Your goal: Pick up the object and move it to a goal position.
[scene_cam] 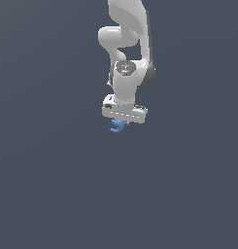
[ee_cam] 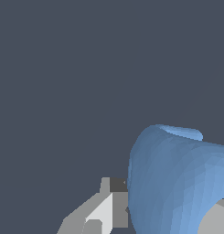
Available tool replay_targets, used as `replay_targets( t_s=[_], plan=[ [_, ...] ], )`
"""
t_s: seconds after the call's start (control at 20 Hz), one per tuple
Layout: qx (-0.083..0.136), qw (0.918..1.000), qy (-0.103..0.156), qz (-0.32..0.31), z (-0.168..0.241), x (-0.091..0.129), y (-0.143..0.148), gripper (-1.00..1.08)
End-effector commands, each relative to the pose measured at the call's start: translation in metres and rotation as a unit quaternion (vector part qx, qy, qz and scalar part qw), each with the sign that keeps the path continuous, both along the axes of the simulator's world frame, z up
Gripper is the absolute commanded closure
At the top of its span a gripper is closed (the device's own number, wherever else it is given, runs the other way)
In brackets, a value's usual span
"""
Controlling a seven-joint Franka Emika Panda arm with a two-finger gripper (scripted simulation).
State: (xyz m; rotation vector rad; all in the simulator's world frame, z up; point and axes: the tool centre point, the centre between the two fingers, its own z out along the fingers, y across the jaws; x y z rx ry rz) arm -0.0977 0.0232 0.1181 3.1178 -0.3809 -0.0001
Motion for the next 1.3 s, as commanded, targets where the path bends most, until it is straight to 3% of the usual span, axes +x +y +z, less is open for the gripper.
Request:
replay_targets(
  t_s=[0.0,0.7,1.25],
  plan=[
    [0.000,1.0000,0.000,0.000,0.021,-0.004,0.014,1.08],
    [-0.001,1.0000,0.000,0.000,0.143,-0.022,0.098,1.08],
    [0.000,1.0000,0.000,0.000,0.187,-0.026,0.130,1.08]
  ],
)
